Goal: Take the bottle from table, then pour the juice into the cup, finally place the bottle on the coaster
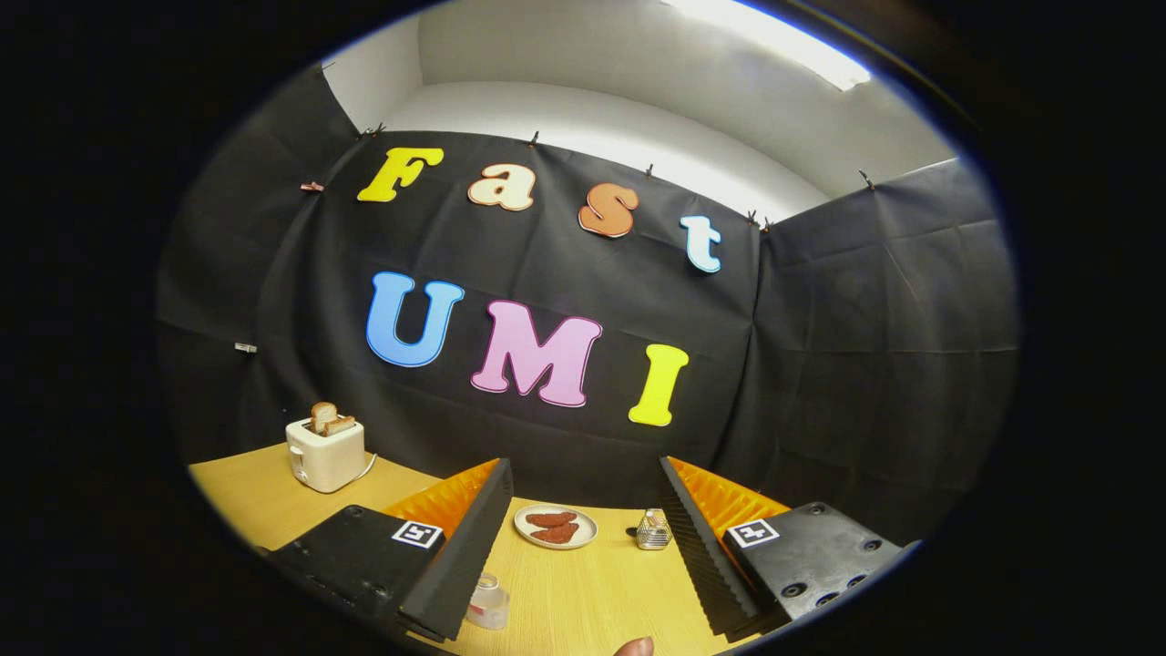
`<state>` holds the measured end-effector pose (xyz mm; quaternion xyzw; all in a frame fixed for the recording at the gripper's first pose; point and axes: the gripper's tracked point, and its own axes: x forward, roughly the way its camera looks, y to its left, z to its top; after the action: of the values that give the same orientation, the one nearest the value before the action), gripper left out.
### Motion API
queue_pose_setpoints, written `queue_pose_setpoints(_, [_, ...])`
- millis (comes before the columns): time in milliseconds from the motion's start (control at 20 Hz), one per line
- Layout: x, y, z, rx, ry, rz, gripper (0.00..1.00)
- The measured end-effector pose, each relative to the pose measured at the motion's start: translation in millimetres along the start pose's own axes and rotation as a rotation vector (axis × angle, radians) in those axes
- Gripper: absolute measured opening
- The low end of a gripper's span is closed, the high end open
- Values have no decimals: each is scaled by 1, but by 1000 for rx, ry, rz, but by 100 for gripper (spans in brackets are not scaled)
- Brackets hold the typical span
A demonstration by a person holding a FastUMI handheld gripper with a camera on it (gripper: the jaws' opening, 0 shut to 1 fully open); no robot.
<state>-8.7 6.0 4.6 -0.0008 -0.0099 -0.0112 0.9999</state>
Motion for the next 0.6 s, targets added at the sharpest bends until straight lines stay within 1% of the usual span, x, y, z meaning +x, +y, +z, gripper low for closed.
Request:
queue_pose_setpoints(350, [-4, -2, 0, 13, -3, -20, 97])
queue_pose_setpoints(600, [-9, 11, -3, 41, 2, 12, 97])
